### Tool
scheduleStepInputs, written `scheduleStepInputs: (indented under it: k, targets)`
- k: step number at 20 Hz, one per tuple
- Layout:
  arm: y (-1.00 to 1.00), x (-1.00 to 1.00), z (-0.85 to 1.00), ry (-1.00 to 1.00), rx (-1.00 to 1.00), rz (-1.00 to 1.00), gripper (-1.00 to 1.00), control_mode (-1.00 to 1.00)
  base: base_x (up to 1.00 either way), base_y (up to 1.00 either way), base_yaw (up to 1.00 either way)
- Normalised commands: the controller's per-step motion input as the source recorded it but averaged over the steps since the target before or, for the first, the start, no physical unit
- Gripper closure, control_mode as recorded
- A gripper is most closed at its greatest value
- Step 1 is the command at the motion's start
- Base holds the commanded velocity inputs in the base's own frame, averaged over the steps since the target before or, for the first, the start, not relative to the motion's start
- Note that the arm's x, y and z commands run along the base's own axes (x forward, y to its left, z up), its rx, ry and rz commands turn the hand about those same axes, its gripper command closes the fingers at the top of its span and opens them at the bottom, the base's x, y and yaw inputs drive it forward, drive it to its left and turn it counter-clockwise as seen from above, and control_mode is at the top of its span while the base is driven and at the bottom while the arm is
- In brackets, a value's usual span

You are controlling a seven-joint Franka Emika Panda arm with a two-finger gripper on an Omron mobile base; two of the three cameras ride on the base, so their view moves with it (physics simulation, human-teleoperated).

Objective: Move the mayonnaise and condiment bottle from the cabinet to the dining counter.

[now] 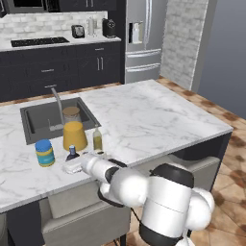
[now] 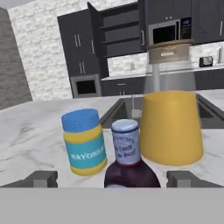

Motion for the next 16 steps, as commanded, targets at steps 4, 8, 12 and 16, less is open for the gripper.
scheduleStepInputs:
  k: [4,8,12,16]
  targets:
    - [-0.30,-0.54,0.77,-0.15,0.11,0.01,-1.00,-1.00,0.00,0.00,0.00]
    - [-0.19,-0.60,0.98,-0.10,0.06,0.00,-1.00,-1.00,0.00,0.00,0.00]
    - [-0.12,-0.68,1.00,-0.01,0.01,0.00,-1.00,-1.00,0.00,0.00,0.00]
    - [-0.05,-0.62,1.00,0.07,0.00,0.00,-1.00,-1.00,0.00,0.00,0.00]
